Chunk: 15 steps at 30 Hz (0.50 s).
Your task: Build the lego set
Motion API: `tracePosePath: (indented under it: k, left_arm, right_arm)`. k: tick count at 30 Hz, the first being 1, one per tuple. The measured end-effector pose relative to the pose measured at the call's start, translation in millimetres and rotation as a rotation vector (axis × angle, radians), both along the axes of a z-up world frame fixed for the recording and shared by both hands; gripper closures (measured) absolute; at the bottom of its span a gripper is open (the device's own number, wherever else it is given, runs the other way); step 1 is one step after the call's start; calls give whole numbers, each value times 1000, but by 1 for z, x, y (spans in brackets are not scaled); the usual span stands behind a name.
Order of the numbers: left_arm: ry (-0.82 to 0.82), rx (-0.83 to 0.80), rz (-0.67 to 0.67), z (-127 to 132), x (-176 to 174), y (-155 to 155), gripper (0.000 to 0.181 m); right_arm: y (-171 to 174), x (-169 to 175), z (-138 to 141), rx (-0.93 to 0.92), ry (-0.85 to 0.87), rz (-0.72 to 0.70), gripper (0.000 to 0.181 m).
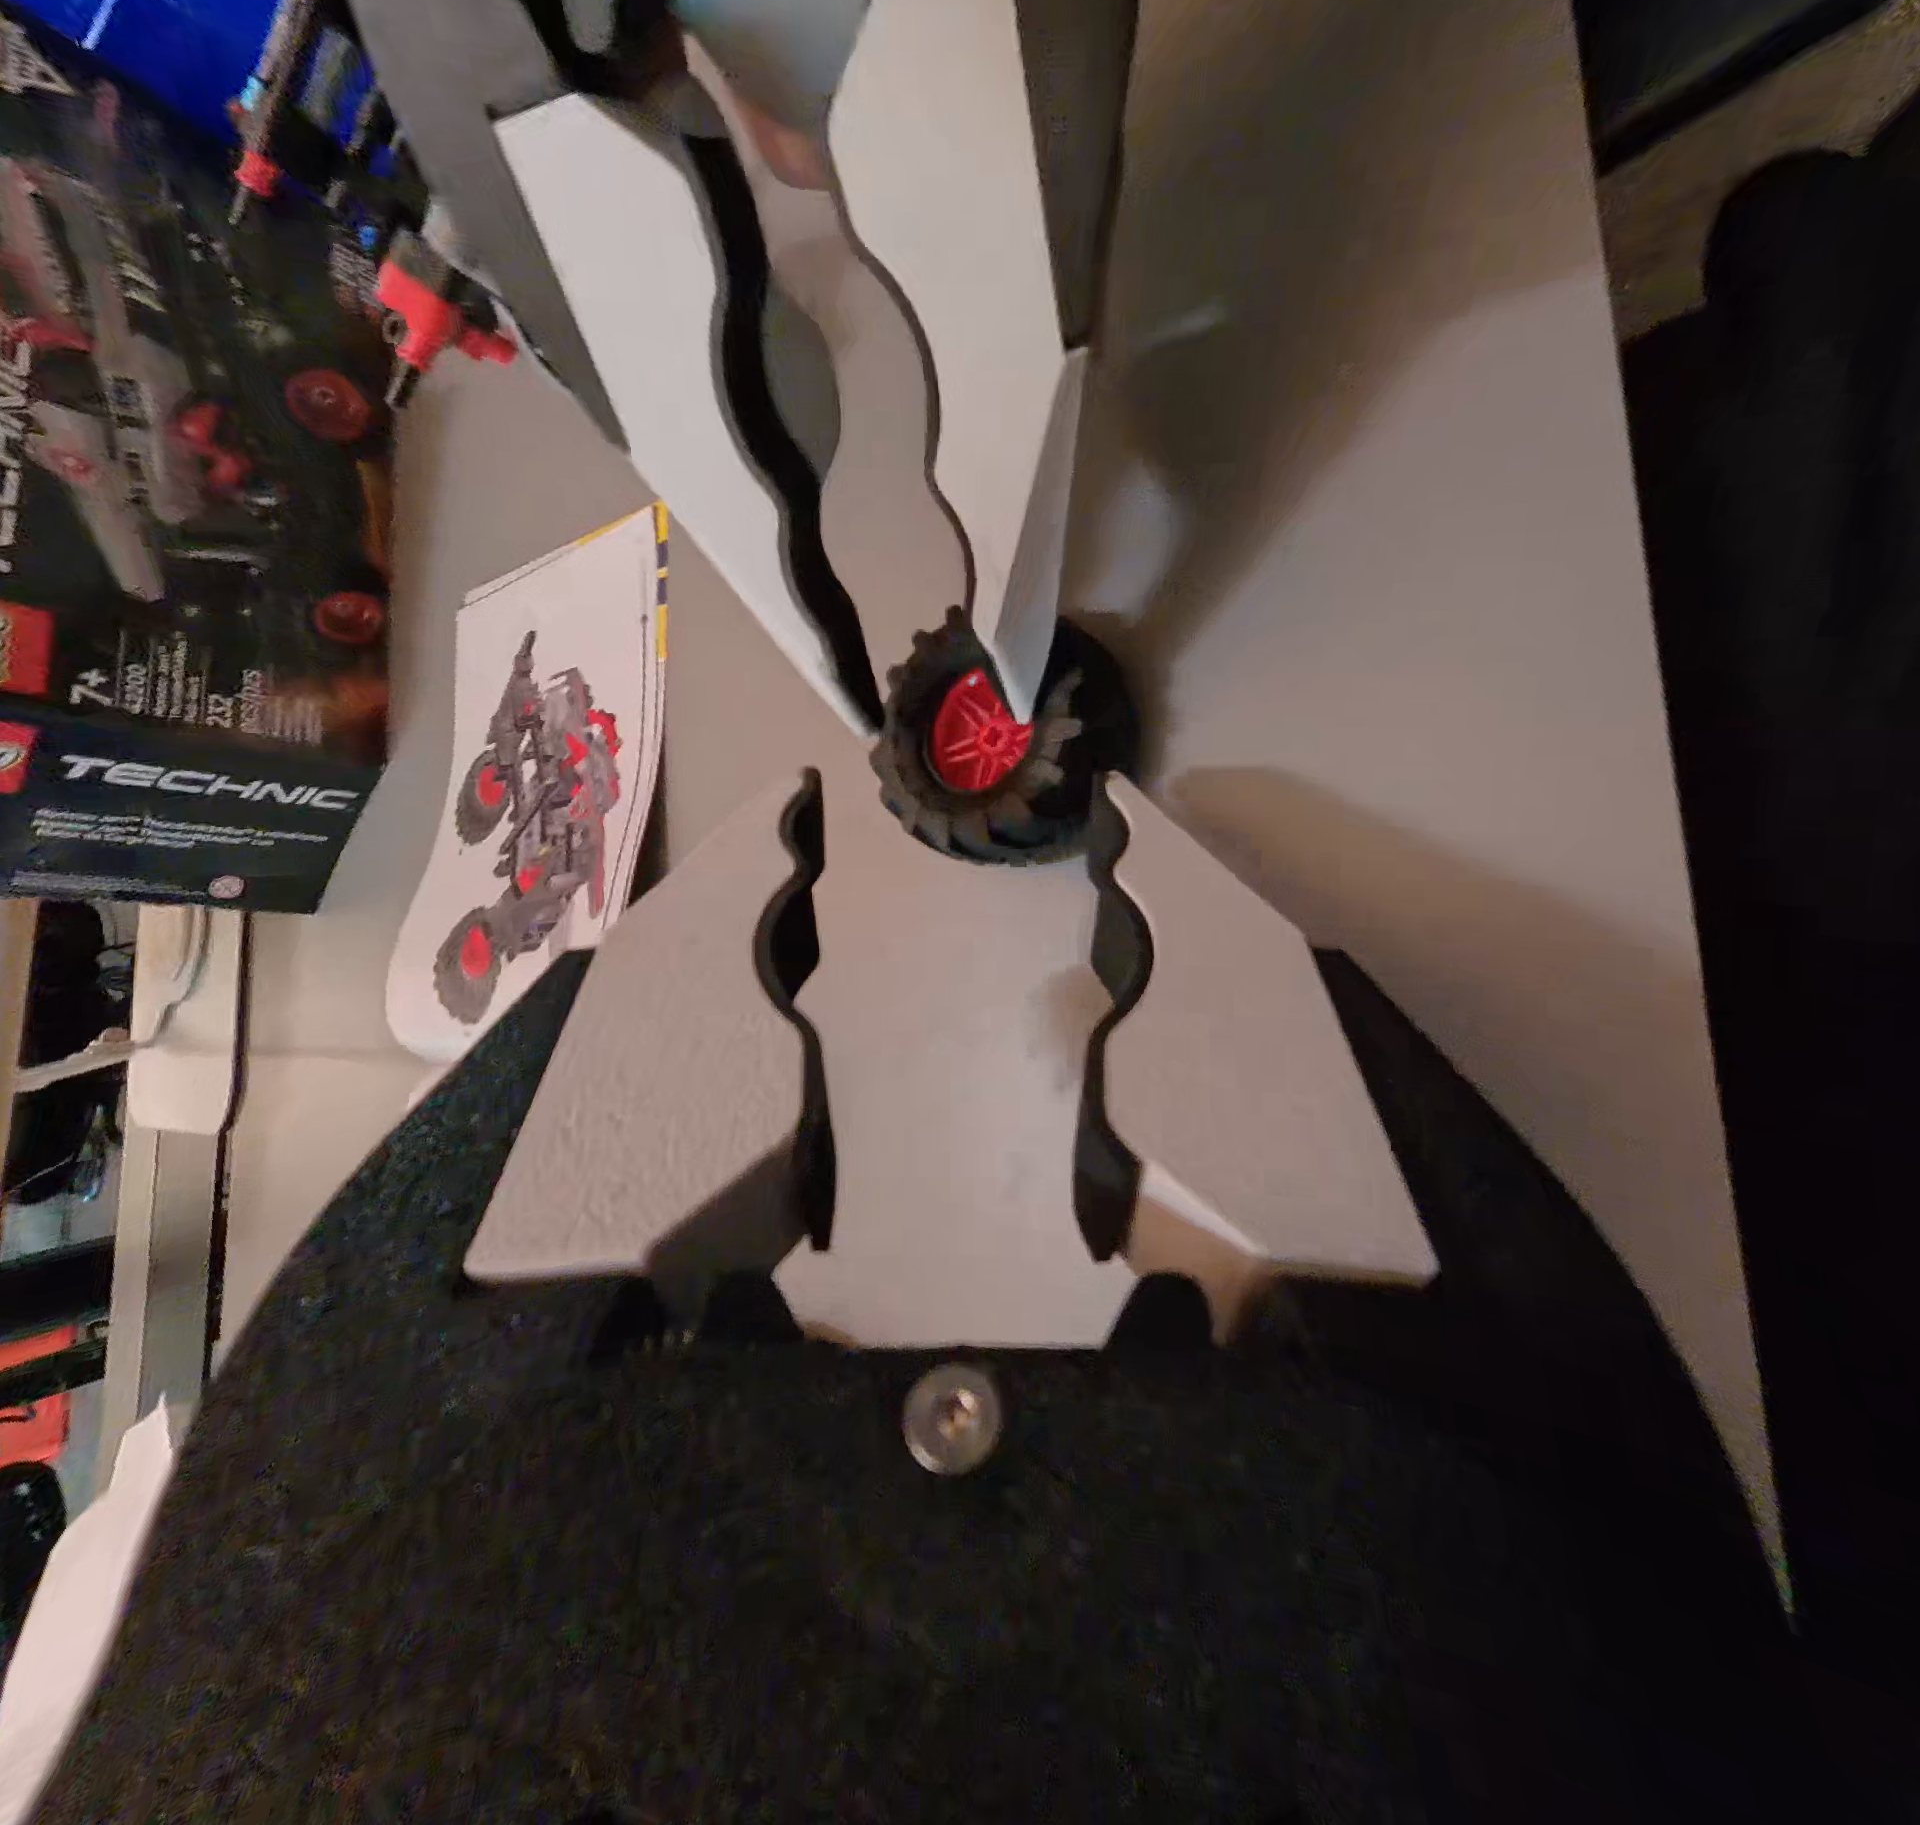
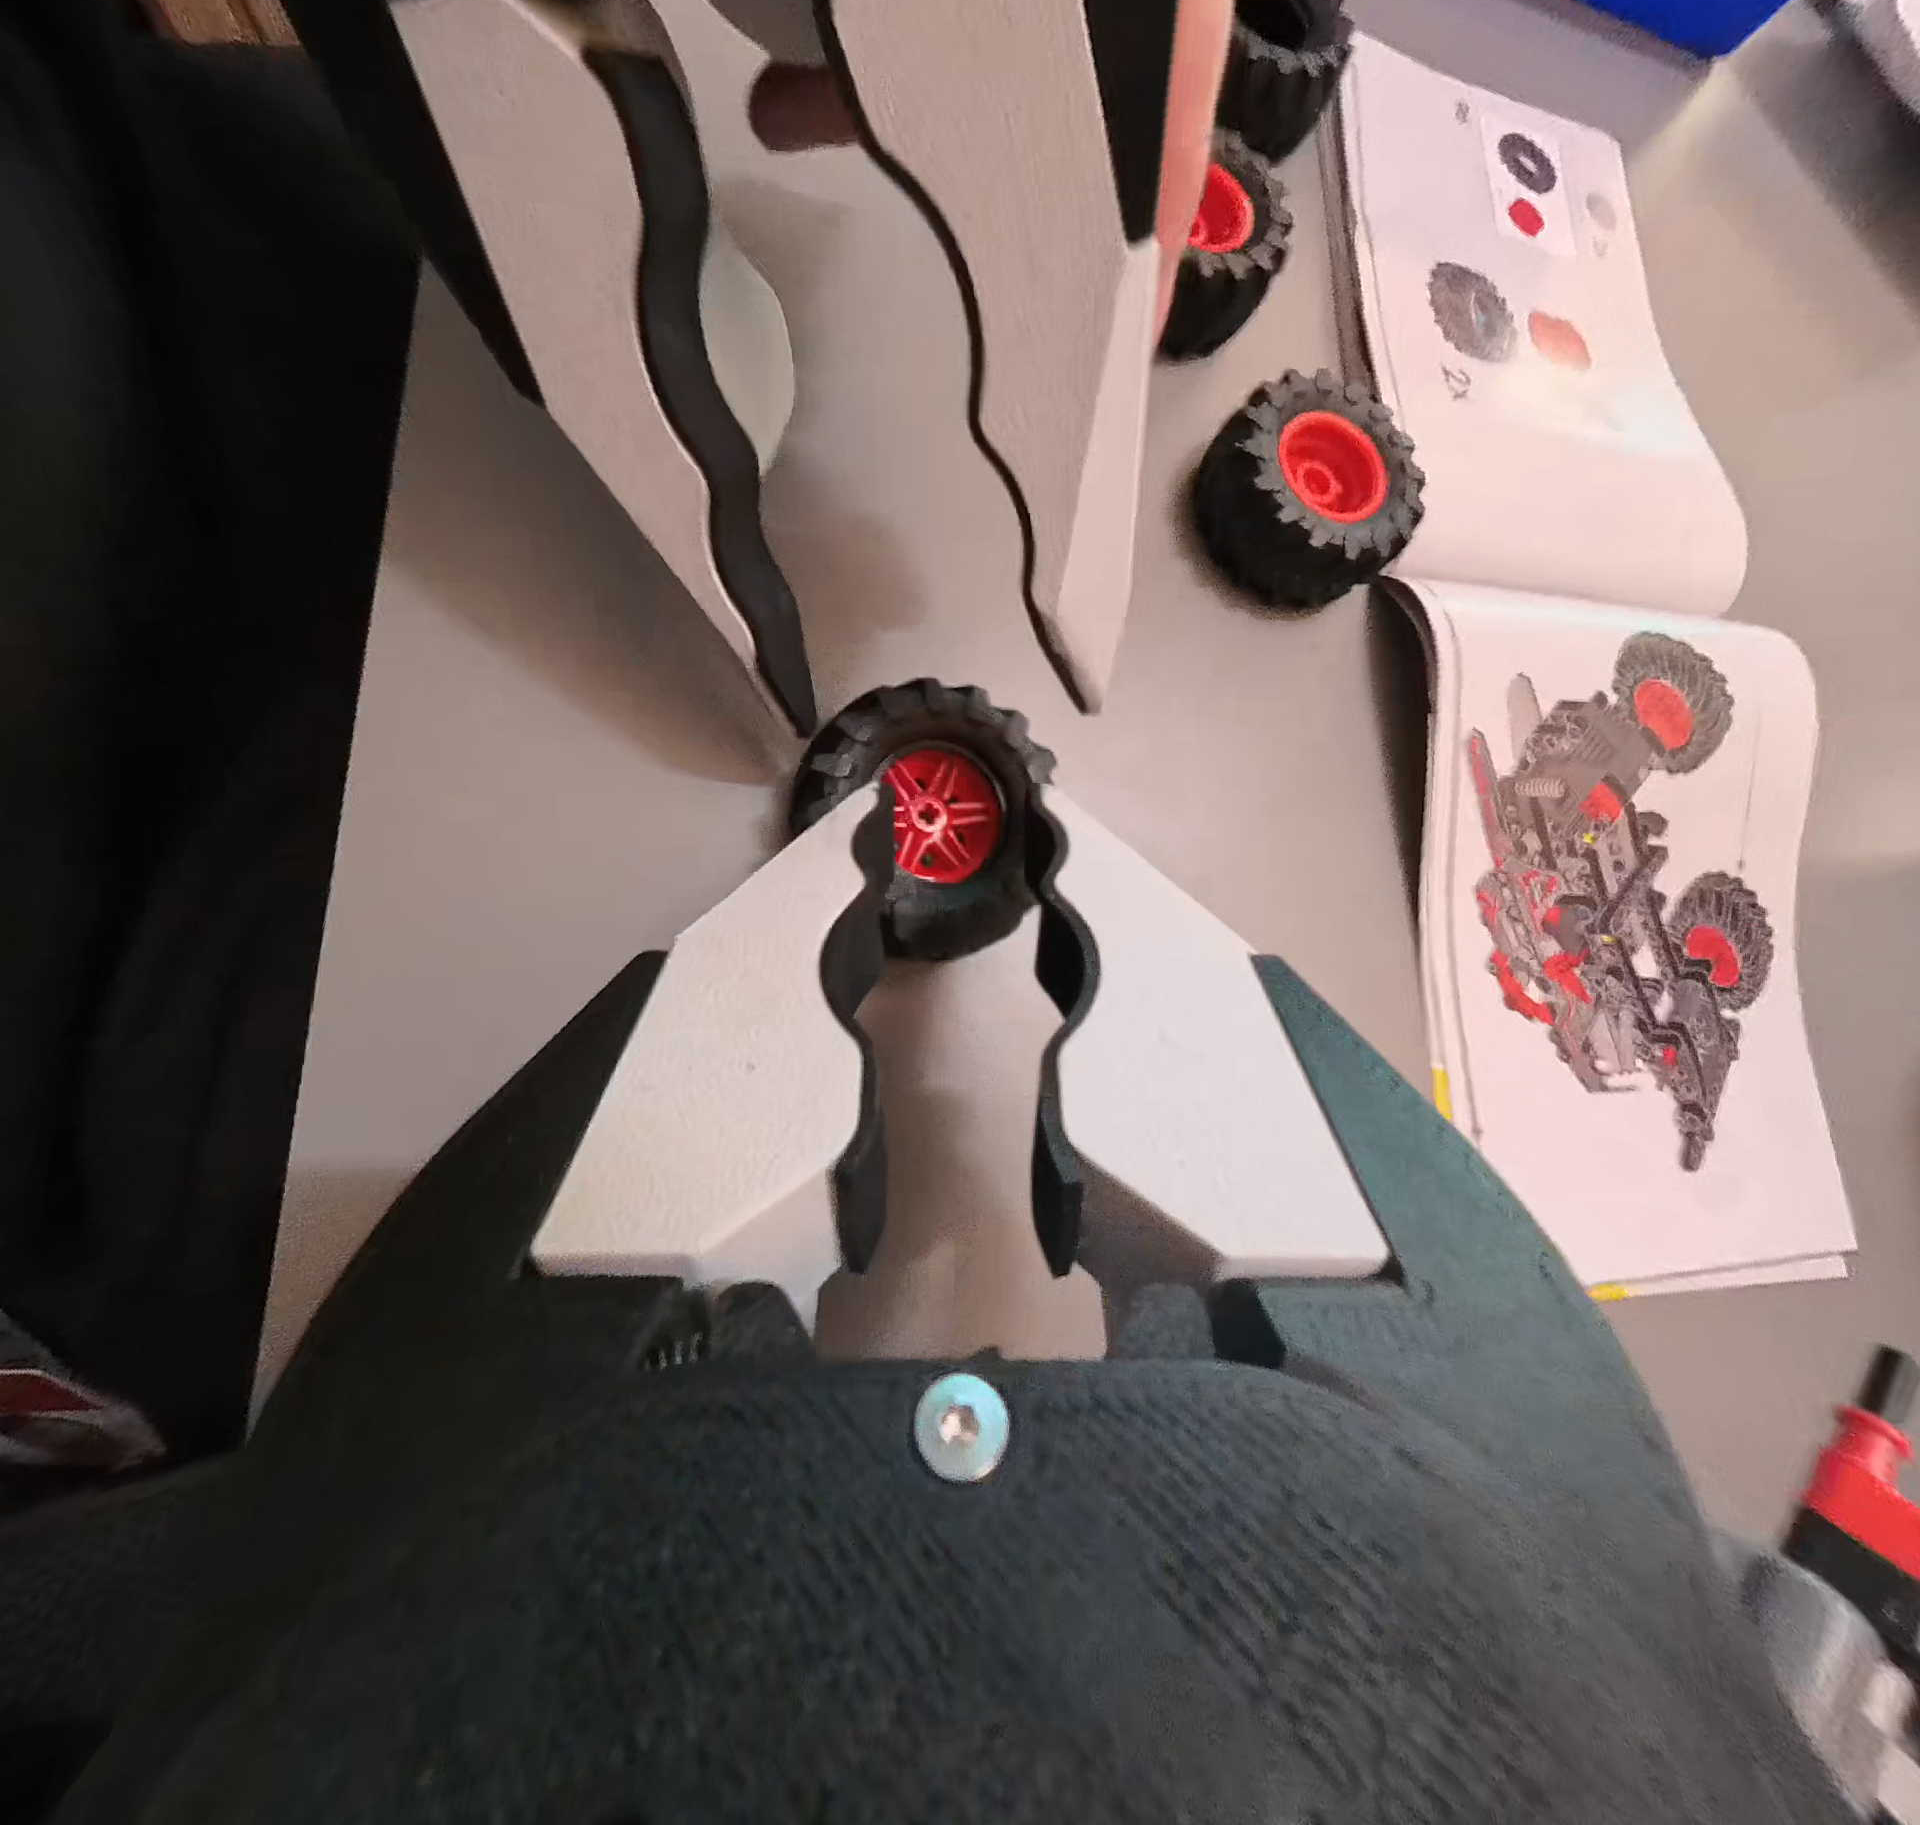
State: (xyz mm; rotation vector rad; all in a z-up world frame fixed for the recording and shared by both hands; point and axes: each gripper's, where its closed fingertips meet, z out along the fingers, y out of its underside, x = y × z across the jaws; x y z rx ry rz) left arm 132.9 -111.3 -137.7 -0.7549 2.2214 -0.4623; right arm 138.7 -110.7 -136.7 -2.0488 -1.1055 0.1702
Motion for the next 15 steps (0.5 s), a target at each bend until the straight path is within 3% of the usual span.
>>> tracePosePath:
  k: [5,9,15]
  left_arm:
    - [22,88,-89,-17,2,-8,132]
    - [-11,138,-92,-18,7,-10,152]
    - [-31,36,-7,-16,7,-8,158]
  right_arm:
    - [1,0,-6,-4,26,-16,171]
    - [1,8,-6,-2,36,-56,172]
    - [-1,13,8,83,23,-111,163]
